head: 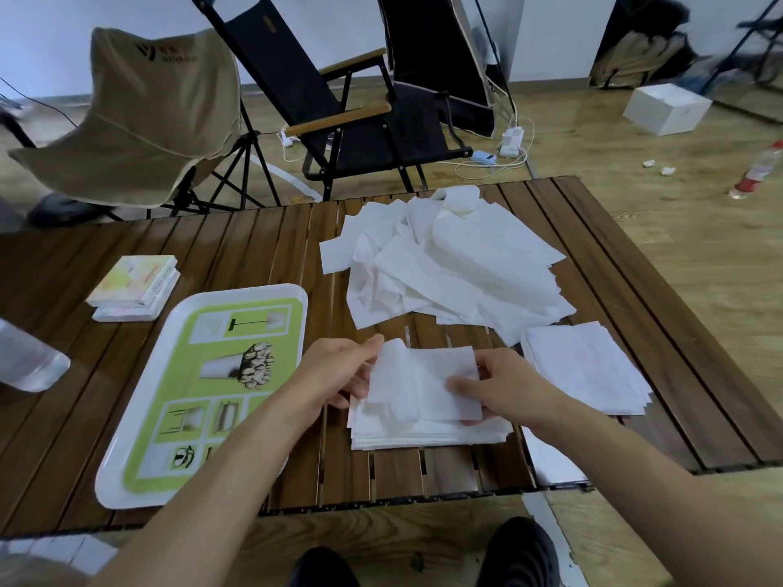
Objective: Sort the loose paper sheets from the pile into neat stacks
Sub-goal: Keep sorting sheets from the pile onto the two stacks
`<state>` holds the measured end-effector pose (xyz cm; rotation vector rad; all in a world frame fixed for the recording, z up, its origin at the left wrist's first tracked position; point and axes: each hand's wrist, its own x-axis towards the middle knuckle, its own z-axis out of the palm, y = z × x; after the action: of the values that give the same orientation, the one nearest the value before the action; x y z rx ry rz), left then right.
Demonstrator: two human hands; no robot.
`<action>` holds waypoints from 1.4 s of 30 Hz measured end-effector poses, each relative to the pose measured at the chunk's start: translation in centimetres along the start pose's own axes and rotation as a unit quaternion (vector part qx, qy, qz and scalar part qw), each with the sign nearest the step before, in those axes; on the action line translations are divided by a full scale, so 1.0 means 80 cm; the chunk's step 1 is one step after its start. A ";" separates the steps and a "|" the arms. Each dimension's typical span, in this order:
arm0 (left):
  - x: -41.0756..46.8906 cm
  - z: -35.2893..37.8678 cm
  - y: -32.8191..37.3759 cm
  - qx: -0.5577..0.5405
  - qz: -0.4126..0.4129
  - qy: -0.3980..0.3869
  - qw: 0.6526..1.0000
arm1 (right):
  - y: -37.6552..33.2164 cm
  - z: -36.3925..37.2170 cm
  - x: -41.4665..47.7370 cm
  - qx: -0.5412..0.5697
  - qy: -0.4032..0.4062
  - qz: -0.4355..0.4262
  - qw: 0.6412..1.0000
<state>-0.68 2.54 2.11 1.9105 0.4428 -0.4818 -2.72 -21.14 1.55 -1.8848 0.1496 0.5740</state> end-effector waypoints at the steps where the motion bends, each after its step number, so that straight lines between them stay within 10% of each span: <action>1: 0.001 0.002 0.001 0.004 0.007 0.000 1.000 | 0.000 -0.001 0.000 0.001 0.000 0.000 1.000; 31: 0.030 0.023 -0.007 0.139 0.223 0.027 0.964 | -0.003 0.005 0.004 -0.058 0.023 0.019 0.998; 42: 0.000 -0.073 0.010 0.029 0.190 0.280 0.940 | -0.002 0.001 0.003 0.009 0.018 0.023 1.000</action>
<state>0.48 7.70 4.77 2.1151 0.4073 0.3200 -2.47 -20.97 1.52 -1.8798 0.2213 0.5676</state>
